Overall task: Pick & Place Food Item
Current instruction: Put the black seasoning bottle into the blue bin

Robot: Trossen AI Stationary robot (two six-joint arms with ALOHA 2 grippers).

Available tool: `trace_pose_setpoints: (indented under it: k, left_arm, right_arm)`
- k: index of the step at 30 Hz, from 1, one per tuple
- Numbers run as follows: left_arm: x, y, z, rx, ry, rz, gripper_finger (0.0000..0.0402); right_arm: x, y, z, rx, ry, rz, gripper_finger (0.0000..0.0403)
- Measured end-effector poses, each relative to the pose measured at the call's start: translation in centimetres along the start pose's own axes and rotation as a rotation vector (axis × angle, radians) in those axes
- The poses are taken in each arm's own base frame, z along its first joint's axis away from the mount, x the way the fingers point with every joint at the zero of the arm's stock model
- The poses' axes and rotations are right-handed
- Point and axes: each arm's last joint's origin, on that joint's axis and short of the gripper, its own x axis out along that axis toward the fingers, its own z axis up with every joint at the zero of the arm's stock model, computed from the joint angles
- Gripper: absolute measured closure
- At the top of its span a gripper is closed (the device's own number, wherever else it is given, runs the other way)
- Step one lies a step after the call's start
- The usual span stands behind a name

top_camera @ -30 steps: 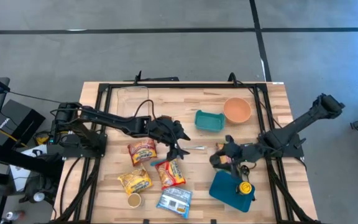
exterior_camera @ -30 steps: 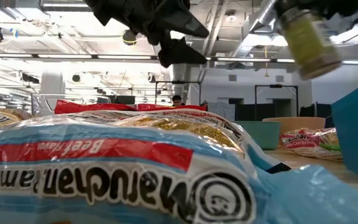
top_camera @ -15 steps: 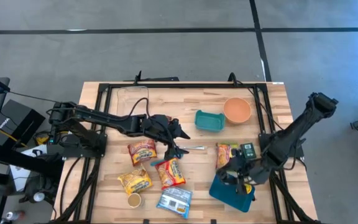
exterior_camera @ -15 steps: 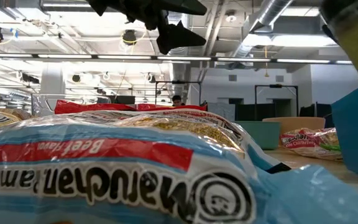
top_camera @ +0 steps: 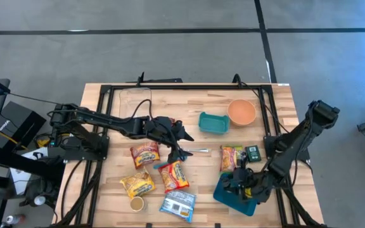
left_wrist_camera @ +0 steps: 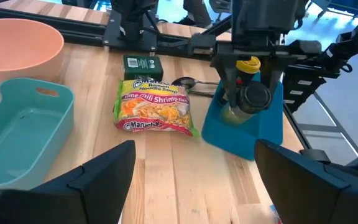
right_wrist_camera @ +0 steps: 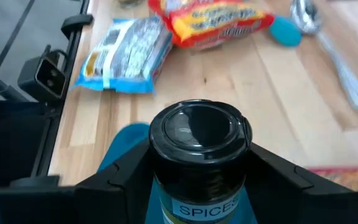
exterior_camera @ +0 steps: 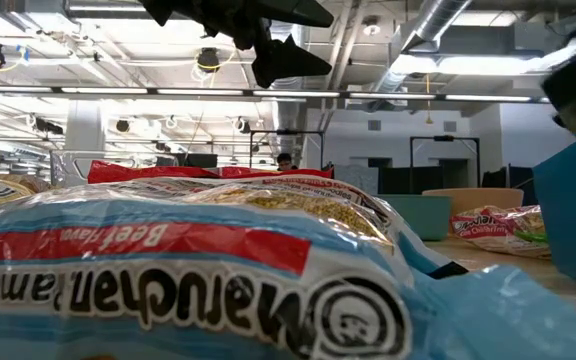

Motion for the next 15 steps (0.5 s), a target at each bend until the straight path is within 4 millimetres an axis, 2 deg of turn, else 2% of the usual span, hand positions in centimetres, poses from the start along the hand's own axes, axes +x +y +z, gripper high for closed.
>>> trace_pose_setpoints:
  k: [6, 15]
  left_arm:
    - [0.0, 0.0, 0.0, 0.0, 0.0, 0.0, 0.0079]
    - [0.0, 0.0, 0.0, 0.0, 0.0, -0.001, 0.0079]
  right_arm:
    - [-0.1, 0.5, -1.0, 0.017, -0.011, -0.016, 0.0199]
    - [-0.8, 1.0, -1.5, 0.015, -0.026, -0.002, 0.0198]
